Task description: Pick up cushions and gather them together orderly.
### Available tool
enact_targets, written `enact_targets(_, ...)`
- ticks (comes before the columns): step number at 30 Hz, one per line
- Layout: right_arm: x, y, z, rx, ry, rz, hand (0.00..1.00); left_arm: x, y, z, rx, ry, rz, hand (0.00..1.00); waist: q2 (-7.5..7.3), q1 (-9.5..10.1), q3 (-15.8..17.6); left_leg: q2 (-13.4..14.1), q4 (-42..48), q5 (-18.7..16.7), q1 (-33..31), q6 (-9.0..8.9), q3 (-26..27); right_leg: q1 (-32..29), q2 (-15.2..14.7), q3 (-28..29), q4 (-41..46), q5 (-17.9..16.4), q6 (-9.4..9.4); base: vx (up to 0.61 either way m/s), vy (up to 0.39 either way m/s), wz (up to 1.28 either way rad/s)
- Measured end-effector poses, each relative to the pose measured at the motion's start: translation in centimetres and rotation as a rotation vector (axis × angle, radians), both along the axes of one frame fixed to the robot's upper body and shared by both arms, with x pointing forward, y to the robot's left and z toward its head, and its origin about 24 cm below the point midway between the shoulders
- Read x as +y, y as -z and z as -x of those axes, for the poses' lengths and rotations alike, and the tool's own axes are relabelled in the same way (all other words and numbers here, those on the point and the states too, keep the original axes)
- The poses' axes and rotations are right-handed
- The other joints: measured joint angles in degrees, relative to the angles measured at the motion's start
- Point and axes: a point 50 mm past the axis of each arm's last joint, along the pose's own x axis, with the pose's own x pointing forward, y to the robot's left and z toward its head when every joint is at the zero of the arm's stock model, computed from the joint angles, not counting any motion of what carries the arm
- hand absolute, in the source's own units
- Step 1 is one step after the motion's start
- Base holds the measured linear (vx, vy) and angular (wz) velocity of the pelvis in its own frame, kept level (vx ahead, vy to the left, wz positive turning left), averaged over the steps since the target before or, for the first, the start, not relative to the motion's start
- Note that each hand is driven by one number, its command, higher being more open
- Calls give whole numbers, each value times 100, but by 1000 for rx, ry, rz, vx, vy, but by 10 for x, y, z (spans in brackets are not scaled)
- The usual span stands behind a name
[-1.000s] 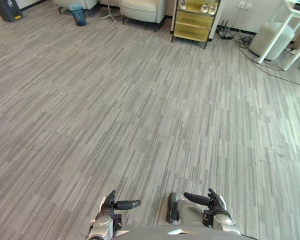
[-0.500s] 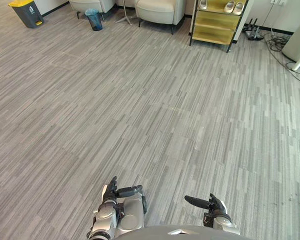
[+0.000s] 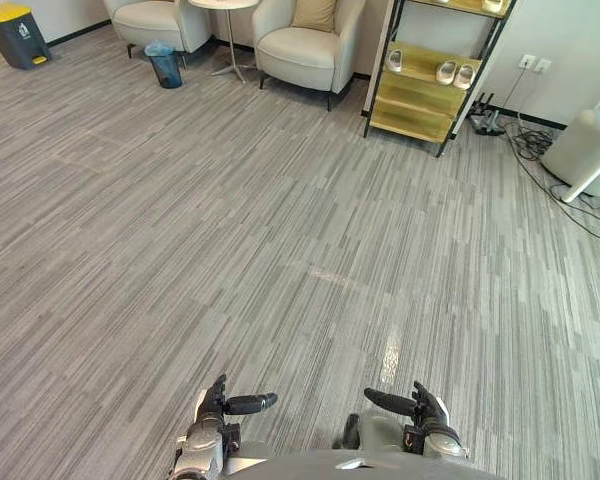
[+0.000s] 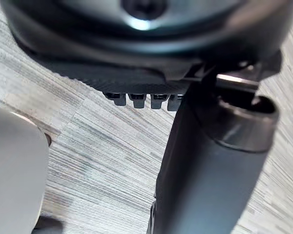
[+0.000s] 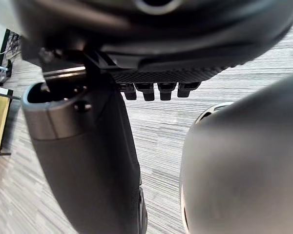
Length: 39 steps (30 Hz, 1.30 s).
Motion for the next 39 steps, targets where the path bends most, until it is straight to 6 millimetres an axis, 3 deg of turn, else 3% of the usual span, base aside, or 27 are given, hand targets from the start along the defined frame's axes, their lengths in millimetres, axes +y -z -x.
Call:
enact_targets(1,-3,0,-1,7,-3,10,100,-8,2,0,4,6,26,100,166,55,-47,140,74,97,-38,57,-91,47,125,-36,61,-103,-83,683,-341,18)
enact_targets(3,-5,0,0,10,25,7,100,-15,3,2,8,6,50,100,243,7,-82,166,390,351,-60,6,-153,178,120,-99,218,-574,-133,577,-320,20)
enact_targets(4,-7,0,0,12,25,12,100,-15,3,2,11,3,48,100,307,-39,-87,227,1237,372,-368,-32,-287,399,153,-214,124,-755,-129,520,-300,39)
enact_targets(6,-11,1,5,28,16,27,100,-14,1,-1,-9,-20,52,100,422,-16,-30,471,3723,848,-1456,-447,-562,1036,357,-393,-268,-869,-185,446,-228,39)
enact_targets(8,-10,2,8,43,10,32,100,-14,-3,-8,-46,-21,45,100,441,63,-9,624,4950,622,-2195,-368,-348,1690,528,-408,-752,-897,-231,330,-87,4)
enact_targets(9,-6,2,8,44,13,21,100,-13,-6,-11,-66,-11,41,100,345,71,2,605,4835,457,-2497,-217,-103,2019,529,-387,-1048,-888,-217,427,-89,-9)
enact_targets(11,-3,3,8,44,15,15,100,-12,-8,-15,-87,-11,35,100,292,119,9,543,4146,248,-2825,-83,164,2369,527,-310,-1366,-881,-206,407,-17,-20)
enact_targets(13,-1,4,9,53,18,12,100,-11,-10,-19,-101,-9,33,100,264,172,23,268,2791,248,-3016,-30,220,2613,467,-237,-1597,-881,-176,321,70,-23)
enact_targets(14,-1,4,10,56,21,10,100,-10,-11,-19,-103,-9,31,100,245,193,32,96,1932,465,-3028,-22,195,2704,419,-167,-1668,-913,-102,423,152,-42)
enact_targets(15,-2,4,11,64,21,14,100,-11,-10,-19,-105,-13,33,100,243,288,31,-118,1159,1360,-2972,6,57,2796,353,32,-1704,-1018,75,541,182,-60)
enact_targets(16,2,6,12,75,14,3,100,-7,-11,-19,-106,-24,25,100,140,336,23,-266,1020,1571,-2763,28,140,2881,228,236,-1739,-1047,128,548,158,-52)
enact_targets(18,9,8,16,92,-1,-18,100,-2,-11,-19,-105,-17,8,100,-47,319,-60,-393,1182,1253,-2714,167,271,2849,5,591,-1606,-963,259,485,138,-23)
enact_targets(19,10,8,17,96,0,-20,100,-1,-11,-18,-100,-20,7,100,-68,324,-78,-396,1298,1164,-2697,207,320,2854,-29,677,-1504,-962,260,400,137,-25)
enact_targets(20,11,9,17,98,-3,-22,100,0,-10,-17,-96,-27,4,100,-87,343,-93,-394,1414,1031,-2562,291,469,2796,-100,840,-1111,-957,270,439,147,-50)
enact_targets(22,9,7,14,82,-17,-15,100,-3,-8,-13,-80,-13,7,100,-49,337,-125,-388,1353,695,-2112,344,622,2228,-217,990,463,-750,564,353,124,-57)
enact_targets(23,6,7,13,80,-24,-11,100,-3,-7,-12,-70,0,7,100,-36,329,-119,-398,1176,528,-1802,317,655,1850,-345,962,1429,-442,723,265,62,-26)
enact_targets(24,6,7,13,83,-33,-9,100,-1,-6,-11,-60,20,-4,100,-60,276,-67,-445,1066,444,-1499,366,684,1489,-552,890,2428,-139,744,401,67,-15)
enact_targets(26,4,7,14,86,-39,-1,100,1,-4,-7,-32,43,-15,100,-85,200,-90,-435,814,394,-1004,370,683,1134,-756,538,2898,-642,473,254,6,1)
enact_targets(27,3,6,13,77,-50,6,100,1,-3,-5,-25,51,-17,100,-63,161,-98,-361,621,394,-768,370,680,911,-738,296,2692,-863,320,283,-70,6)
enact_targets(29,4,4,8,55,-56,9,100,0,-2,-3,-15,49,-12,100,-10,133,-112,-191,399,399,-549,328,661,500,-530,138,1633,-949,288,399,-145,14)
enact_targets(30,4,4,7,54,-56,9,100,0,-1,-2,-11,48,-12,100,-15,125,-118,-150,356,390,-483,271,640,429,-424,140,1055,-896,321,339,-187,21)
enact_targets(31,4,5,7,58,-57,7,100,1,-1,-1,-9,48,-15,100,-68,116,-135,-180,344,331,-409,161,597,450,-321,180,64,-440,341,344,-202,22)
enact_targets(32,0,5,7,59,-39,6,100,-1,0,0,2,46,-9,100,36,60,-150,-88,361,254,-356,37,454,541,-166,185,-78,-251,331,406,-250,9)
enact_targets(33,-8,5,11,74,-42,29,100,-10,4,5,22,38,20,100,300,55,-285,90,342,271,-345,53,329,665,32,172,-293,-225,275,271,-162,-3)
enact_targets(36,-16,5,14,86,-13,40,100,-22,7,10,42,37,53,100,533,50,-387,256,402,364,-331,-36,296,835,255,168,-576,-251,234,311,-213,-16)
enact_targets(37,-17,5,15,89,-2,41,100,-25,7,10,42,36,62,100,547,38,-378,280,633,441,-400,-121,229,959,299,158,-735,-259,222,259,-213,-6)
enact_targets(39,-16,6,16,94,-5,40,100,-24,5,5,23,40,68,100,485,33,-315,401,2103,687,-989,-385,117,1398,387,167,-1203,-287,156,245,-183,1)
